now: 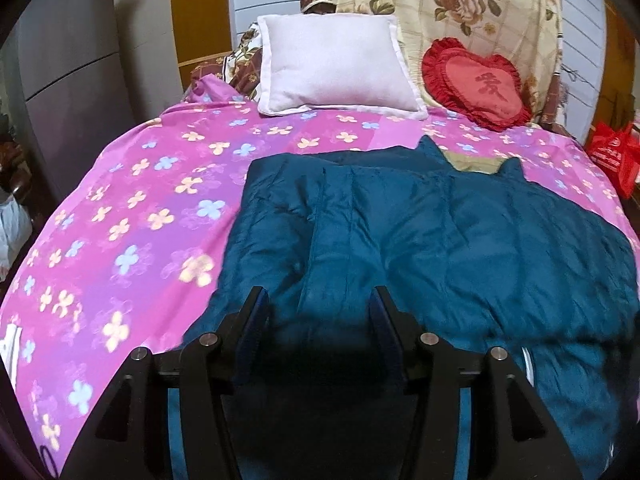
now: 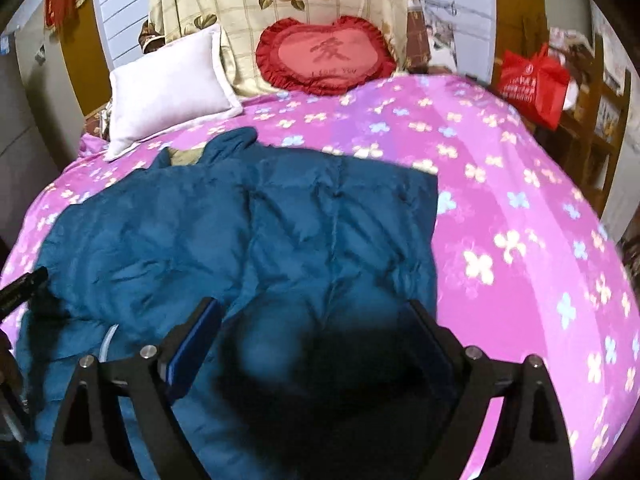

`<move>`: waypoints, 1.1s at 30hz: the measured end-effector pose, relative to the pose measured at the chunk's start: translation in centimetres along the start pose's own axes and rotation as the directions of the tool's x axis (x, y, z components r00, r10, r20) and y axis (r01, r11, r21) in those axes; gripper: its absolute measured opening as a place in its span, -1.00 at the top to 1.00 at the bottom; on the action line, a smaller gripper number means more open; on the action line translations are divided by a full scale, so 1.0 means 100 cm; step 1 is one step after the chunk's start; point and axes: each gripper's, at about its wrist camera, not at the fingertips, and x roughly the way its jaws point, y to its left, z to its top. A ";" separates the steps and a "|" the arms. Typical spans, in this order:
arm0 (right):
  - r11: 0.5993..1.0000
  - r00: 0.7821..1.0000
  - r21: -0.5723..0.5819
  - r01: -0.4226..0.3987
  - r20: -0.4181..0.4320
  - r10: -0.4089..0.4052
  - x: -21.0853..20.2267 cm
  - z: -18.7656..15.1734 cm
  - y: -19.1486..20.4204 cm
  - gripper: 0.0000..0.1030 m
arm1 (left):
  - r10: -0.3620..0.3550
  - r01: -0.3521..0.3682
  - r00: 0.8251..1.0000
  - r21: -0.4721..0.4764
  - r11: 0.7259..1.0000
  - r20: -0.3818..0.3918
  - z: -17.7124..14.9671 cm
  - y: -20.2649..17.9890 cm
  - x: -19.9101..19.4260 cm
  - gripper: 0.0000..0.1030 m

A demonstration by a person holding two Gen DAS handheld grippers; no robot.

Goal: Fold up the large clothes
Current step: 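Move both tools to the jacket hem and lower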

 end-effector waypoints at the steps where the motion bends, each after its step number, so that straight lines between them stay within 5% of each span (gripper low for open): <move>1: 1.000 1.000 0.003 -0.006 -0.005 0.006 -0.002 -0.003 0.002 -0.81 | -0.001 0.001 1.000 0.007 1.000 0.009 -0.004 0.002 -0.009 0.35; 14: 0.997 0.997 -0.073 -0.034 -0.069 0.029 -0.054 -0.075 0.029 -0.81 | 0.004 -0.003 1.000 0.049 0.999 -0.003 -0.075 0.037 -0.083 0.35; 33: 0.990 0.996 -0.135 -0.039 -0.087 0.027 -0.103 -0.153 0.039 -0.81 | 0.043 -0.040 0.998 0.077 0.996 -0.041 -0.139 0.059 -0.125 0.35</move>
